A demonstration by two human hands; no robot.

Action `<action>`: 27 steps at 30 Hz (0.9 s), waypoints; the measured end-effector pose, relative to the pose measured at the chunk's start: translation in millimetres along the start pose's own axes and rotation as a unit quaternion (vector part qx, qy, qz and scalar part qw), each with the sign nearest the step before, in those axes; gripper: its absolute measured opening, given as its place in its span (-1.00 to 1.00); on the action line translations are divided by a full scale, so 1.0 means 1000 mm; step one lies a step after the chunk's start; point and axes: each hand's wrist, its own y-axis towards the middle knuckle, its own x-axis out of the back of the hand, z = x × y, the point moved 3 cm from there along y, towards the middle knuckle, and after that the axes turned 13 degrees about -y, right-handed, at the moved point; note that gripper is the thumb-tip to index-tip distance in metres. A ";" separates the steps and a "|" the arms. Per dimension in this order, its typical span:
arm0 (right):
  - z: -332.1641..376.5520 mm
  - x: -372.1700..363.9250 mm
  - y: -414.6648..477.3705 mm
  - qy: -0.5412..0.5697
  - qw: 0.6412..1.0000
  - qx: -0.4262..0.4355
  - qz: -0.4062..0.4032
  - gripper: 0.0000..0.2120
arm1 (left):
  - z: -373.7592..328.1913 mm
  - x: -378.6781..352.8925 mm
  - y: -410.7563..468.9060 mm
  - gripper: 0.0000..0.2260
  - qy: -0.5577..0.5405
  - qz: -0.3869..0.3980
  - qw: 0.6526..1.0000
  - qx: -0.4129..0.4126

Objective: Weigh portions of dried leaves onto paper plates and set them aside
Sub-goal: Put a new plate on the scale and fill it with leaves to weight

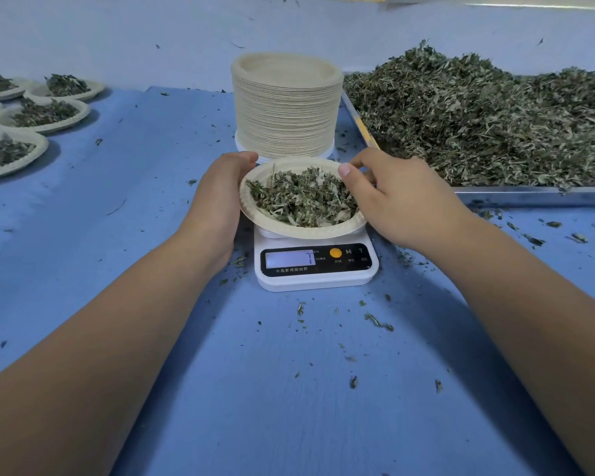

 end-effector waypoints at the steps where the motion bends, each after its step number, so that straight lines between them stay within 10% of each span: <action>1: 0.000 0.000 0.000 0.005 1.000 -0.003 0.002 -0.55 | 0.000 -0.001 -0.001 -0.80 -0.004 0.001 1.000 0.002; 27: 0.085 0.016 -0.043 0.164 0.945 0.271 0.081 -0.72 | -0.061 0.087 -0.085 -0.51 -0.175 -0.184 0.967 -0.028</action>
